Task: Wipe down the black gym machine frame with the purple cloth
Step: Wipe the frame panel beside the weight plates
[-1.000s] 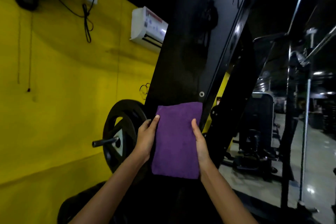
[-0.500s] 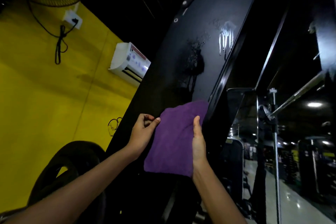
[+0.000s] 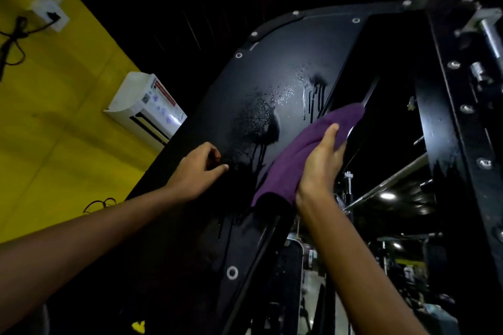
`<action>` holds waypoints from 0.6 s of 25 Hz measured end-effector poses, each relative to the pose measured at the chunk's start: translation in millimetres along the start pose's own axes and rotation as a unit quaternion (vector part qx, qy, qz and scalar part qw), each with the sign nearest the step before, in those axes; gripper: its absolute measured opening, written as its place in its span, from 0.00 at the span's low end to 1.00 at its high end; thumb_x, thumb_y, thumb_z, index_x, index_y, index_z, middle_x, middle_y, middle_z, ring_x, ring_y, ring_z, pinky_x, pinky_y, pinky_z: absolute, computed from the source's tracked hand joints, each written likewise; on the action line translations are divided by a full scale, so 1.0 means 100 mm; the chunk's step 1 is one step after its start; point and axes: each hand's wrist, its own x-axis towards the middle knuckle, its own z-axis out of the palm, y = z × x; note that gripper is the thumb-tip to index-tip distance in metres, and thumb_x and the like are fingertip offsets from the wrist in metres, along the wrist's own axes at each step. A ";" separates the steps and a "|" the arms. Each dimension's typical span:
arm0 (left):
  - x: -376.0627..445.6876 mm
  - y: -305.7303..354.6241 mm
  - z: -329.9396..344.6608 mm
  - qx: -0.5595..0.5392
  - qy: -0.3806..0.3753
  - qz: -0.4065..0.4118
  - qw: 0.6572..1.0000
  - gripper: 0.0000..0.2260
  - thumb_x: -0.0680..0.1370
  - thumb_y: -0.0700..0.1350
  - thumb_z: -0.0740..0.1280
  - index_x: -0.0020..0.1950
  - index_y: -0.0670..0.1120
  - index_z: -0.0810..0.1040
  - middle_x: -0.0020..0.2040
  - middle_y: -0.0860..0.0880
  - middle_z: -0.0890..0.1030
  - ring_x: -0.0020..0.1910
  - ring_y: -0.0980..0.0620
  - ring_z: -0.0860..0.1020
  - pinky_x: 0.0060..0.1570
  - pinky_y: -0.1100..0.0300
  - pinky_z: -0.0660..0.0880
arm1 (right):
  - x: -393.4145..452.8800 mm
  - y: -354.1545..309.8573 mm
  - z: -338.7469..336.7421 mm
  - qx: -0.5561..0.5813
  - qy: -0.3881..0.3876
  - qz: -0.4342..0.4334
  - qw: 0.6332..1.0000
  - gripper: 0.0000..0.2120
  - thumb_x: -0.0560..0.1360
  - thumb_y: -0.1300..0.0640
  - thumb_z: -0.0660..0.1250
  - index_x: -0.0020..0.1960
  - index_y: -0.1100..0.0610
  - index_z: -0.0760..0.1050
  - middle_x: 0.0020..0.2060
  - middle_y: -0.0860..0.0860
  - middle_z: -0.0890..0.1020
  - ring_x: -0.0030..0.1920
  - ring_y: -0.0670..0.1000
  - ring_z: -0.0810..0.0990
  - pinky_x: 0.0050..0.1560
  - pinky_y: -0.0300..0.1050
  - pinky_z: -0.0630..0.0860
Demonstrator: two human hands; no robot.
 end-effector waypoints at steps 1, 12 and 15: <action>0.07 -0.02 0.00 0.019 0.004 0.018 1.000 0.09 0.76 0.48 0.70 0.49 0.47 0.72 0.47 0.49 0.76 0.47 0.50 0.75 0.48 0.55 0.71 | 0.09 -0.05 0.09 -0.058 0.016 -0.050 0.997 0.22 0.80 0.43 0.54 0.73 0.46 0.62 0.68 0.52 0.71 0.67 0.54 0.70 0.70 0.55 0.64; 0.77 -0.34 0.08 0.125 0.034 0.191 0.973 0.26 0.73 0.64 0.52 0.54 0.44 0.74 0.54 0.47 0.75 0.54 0.48 0.73 0.56 0.56 0.62 | 1.04 0.34 0.19 -0.792 -0.140 -0.416 0.425 0.41 0.66 0.25 0.32 0.76 0.39 0.47 0.77 0.46 0.51 0.76 0.58 0.47 0.68 0.70 0.43; 1.05 -0.42 0.07 0.119 0.048 0.206 0.970 0.34 0.72 0.65 0.47 0.63 0.42 0.73 0.66 0.45 0.73 0.64 0.47 0.71 0.62 0.54 0.61 | 1.11 0.33 0.22 -0.797 -0.139 -0.431 0.401 0.40 0.66 0.25 0.33 0.75 0.37 0.47 0.77 0.45 0.44 0.75 0.59 0.36 0.64 0.73 0.31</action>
